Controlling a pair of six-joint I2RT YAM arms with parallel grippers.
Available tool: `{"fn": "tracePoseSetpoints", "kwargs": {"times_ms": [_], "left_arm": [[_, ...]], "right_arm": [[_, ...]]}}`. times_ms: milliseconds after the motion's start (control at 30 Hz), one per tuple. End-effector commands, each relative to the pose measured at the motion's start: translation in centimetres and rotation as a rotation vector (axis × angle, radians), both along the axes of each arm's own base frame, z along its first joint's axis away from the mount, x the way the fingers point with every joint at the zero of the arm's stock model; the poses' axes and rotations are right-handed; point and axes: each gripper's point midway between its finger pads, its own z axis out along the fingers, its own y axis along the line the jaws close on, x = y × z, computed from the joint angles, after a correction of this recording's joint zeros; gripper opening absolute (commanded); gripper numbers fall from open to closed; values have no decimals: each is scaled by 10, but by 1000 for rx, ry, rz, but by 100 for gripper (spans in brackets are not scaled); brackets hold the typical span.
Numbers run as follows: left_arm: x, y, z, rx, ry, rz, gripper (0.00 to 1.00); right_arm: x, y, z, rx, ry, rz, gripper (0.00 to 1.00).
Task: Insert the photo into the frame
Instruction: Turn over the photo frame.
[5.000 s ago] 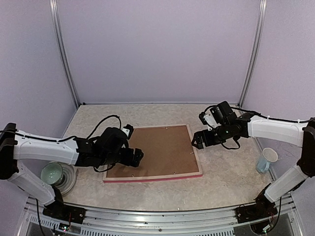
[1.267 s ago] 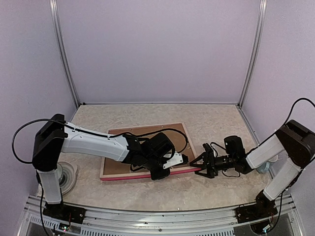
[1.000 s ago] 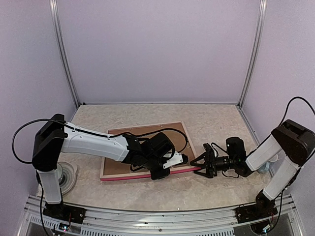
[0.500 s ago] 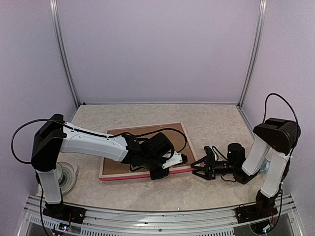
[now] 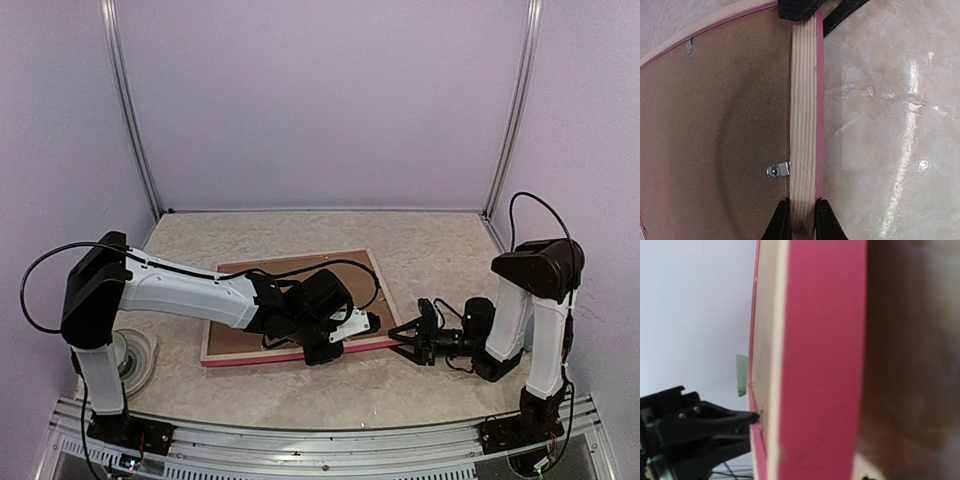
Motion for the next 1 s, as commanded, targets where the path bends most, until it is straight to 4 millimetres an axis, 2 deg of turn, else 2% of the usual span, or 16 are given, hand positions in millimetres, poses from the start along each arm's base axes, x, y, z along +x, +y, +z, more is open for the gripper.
{"fn": "tracePoseSetpoints", "kwargs": {"times_ms": [0, 100, 167, 300, 367, 467, 567, 667, 800, 967], "left_arm": [[13, -13, 45, -115, -97, 24, 0], [13, -14, 44, -115, -98, 24, 0], [13, -13, 44, -113, -100, 24, 0], [15, -12, 44, -112, -107, 31, 2], [15, -12, 44, -110, -112, 34, 6], [17, -11, 46, -113, -127, 50, 25], [23, -10, 55, -132, -156, 85, 56], [31, -6, 74, -168, -236, 151, 80], [31, -2, 98, -203, -368, 226, 98], [26, 11, 112, -199, -547, 337, 99]], "right_arm": [[11, -7, 10, -22, -119, -67, 51], [15, -8, 10, -81, -151, -67, 44], [17, -8, 14, -106, -176, -64, 34], [21, -5, 30, -110, -226, -47, 22], [20, -3, 39, -91, -240, -35, 20], [20, -2, 50, -81, -240, -32, 20], [24, -3, 60, -112, -240, -39, 21], [30, -5, 73, -182, -238, -53, 21], [37, -13, 101, -254, -247, -97, 21], [36, -15, 123, -241, -220, -120, 21]]}}
